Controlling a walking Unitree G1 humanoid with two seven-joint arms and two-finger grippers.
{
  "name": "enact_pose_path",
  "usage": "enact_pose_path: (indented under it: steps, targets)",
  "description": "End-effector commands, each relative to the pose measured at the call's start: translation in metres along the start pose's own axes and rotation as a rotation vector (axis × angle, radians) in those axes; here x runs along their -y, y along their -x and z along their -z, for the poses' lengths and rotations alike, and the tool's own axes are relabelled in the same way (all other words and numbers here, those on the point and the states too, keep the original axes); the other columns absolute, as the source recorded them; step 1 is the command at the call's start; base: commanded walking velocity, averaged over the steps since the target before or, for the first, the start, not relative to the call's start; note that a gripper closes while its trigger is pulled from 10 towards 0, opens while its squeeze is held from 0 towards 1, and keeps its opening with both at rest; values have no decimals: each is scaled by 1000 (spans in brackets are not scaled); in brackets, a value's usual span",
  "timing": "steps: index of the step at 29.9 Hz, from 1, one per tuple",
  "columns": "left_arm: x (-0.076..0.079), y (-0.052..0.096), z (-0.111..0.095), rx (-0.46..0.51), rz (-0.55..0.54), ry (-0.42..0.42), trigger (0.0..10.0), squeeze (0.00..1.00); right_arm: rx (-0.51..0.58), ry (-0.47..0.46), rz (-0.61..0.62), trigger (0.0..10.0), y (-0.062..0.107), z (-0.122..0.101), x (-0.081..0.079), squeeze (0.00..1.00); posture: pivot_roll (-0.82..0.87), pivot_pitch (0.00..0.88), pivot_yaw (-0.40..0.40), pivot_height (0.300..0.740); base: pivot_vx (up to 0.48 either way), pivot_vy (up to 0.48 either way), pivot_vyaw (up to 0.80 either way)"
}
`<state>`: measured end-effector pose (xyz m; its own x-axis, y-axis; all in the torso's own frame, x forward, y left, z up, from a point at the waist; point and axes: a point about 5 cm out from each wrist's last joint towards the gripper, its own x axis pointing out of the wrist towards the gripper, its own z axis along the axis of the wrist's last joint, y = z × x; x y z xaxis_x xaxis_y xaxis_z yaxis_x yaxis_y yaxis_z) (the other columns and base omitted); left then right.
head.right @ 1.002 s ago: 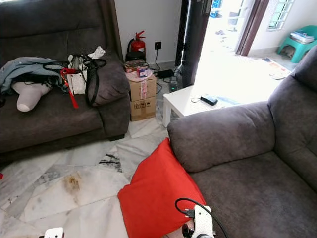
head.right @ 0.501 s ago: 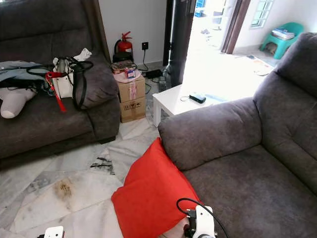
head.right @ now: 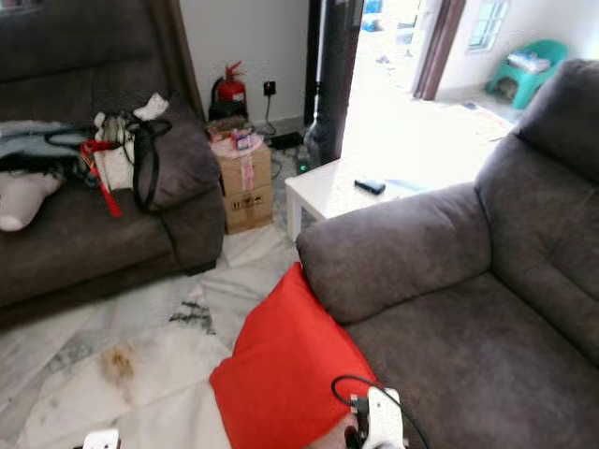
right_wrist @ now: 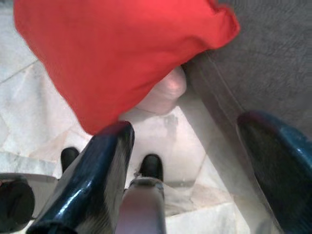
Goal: Move the pillow to the sofa from floor
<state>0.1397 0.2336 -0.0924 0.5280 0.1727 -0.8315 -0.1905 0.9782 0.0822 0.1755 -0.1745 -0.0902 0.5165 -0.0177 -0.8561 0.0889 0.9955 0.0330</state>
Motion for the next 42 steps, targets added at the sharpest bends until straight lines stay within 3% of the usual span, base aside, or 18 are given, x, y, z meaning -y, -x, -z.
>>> enact_pose_path:
  steps: [1, 15, 24, 28, 36, 37, 38, 40, 41, 42]
  targets:
    - [-3, 1, 3, -14, -6, 1, 10000, 0, 10, -5, -3, 10000, 0, -3, -2, 0, 1, 0, -25, 740, 244, 0, 0]
    - [-3, 1, 3, -13, -5, -2, 10000, 0, 6, 0, -4, 10000, 0, -3, -2, 0, 2, 0, -25, 740, 245, 0, 0]
    - [-4, 0, 1, -4, -17, -33, 10000, 0, 14, -9, -5, 10000, -1, -4, -3, 0, 13, 0, -26, 740, 0, 0, 0]
    - [-7, 0, -7, 58, -61, -95, 10000, 0, 49, -50, 0, 10000, -1, -7, -4, 0, 23, 0, -24, 740, 0, 0, 0]
    - [-13, 3, -25, 232, -180, -42, 10000, 0, 182, -106, -13, 10000, 0, -23, -7, 0, 42, 0, -19, 740, 0, 0, 0]
    - [-13, 2, -36, 268, -185, -52, 10000, 0, 194, -115, -14, 10000, 0, -24, -8, 0, 42, 0, -18, 740, 0, 0, 0]
    - [-12, 0, -109, 459, -190, -87, 10000, 0, 222, -133, -13, 10000, 1, -28, -9, 0, 43, 0, -13, 740, 0, 0, 0]
    - [-9, 7, -157, 604, -196, -141, 10000, 0, 272, -153, -17, 10000, 1, -35, -11, 0, 44, 0, -3, 740, 0, 0, 0]
    - [-9, 7, -157, 604, -196, -141, 10000, 0, 272, -153, -17, 10000, 1, -35, -11, 0, 44, 0, -3, 740, 0, 0, 0]
    - [-6, 11, -170, 664, -180, -144, 10000, 0, 315, -172, -17, 10000, 2, -41, -12, 0, 46, 0, 1, 740, 0, 0, 0]
